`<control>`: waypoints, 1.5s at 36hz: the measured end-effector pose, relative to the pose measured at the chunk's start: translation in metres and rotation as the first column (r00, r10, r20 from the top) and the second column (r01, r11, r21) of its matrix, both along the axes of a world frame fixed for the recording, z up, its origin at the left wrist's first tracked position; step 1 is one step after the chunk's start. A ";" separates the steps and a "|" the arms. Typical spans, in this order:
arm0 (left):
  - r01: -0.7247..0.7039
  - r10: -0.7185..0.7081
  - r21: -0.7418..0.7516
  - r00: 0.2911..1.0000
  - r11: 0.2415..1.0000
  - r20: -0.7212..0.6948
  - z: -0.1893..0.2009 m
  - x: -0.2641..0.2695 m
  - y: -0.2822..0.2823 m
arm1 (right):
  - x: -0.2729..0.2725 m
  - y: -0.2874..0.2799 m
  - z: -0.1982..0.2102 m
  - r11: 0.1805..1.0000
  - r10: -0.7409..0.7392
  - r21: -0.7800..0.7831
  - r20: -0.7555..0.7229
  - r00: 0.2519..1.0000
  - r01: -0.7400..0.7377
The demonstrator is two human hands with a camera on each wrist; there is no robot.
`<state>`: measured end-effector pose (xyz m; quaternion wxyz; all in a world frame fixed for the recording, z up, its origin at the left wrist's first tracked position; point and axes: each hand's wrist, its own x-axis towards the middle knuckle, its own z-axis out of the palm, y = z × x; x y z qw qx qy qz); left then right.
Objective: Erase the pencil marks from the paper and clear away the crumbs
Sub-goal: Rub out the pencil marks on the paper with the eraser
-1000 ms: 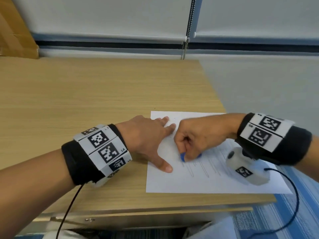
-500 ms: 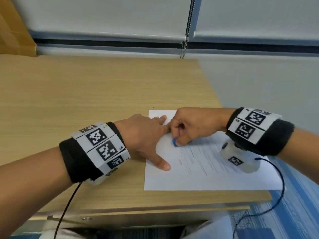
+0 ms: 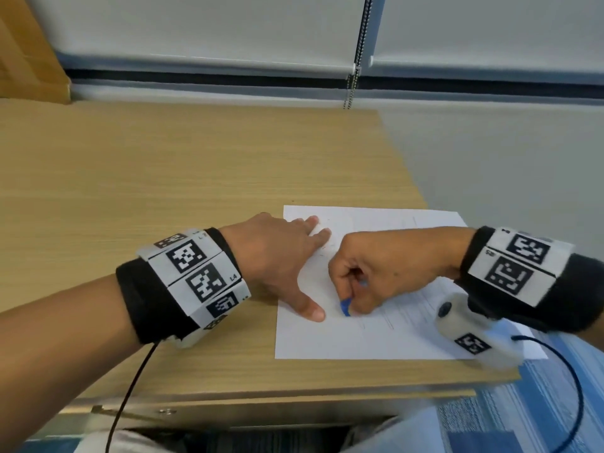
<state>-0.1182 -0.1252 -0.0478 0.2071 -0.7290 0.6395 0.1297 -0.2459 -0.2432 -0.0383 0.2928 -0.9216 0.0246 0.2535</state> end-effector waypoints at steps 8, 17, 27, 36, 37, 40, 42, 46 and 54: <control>-0.039 0.039 -0.006 0.997 0.999 -0.062 -0.002 0.004 0.002 | 0.022 -0.020 -0.003 0.975 -0.172 -0.097 0.240 0.955 0.200; -0.037 0.033 -0.042 0.995 0.998 -0.092 -0.004 0.004 0.003 | 0.038 -0.018 0.001 0.984 -0.120 -0.101 0.218 0.969 0.144; -0.033 0.031 -0.037 0.998 0.999 -0.055 -0.004 0.002 0.003 | 0.027 -0.009 0.004 0.998 -0.042 -0.038 0.024 0.999 0.043; -0.018 0.016 -0.039 0.998 0.999 -0.065 -0.006 0.004 0.005 | 0.019 -0.011 0.007 0.999 -0.015 -0.048 -0.065 0.998 0.012; -0.015 0.013 -0.037 0.998 0.999 -0.061 -0.007 0.004 0.005 | 0.018 -0.009 0.007 0.999 0.009 -0.042 -0.096 0.995 -0.013; -0.026 0.025 -0.022 0.999 0.999 -0.046 -0.007 0.003 0.004 | 0.021 -0.015 0.011 0.997 -0.044 -0.059 -0.020 0.999 0.043; -0.036 0.035 -0.015 0.998 0.999 -0.048 -0.007 0.004 0.003 | 0.021 -0.020 0.010 0.990 -0.126 -0.052 0.058 0.990 0.129; -0.039 0.040 0.013 0.997 0.999 -0.062 -0.005 0.002 0.002 | 0.009 -0.012 0.005 0.995 -0.097 -0.018 0.029 0.995 0.097; -0.051 0.055 0.091 0.998 0.995 -0.037 0.003 -0.006 -0.003 | 0.012 -0.016 0.008 0.990 -0.142 0.018 0.049 0.989 0.141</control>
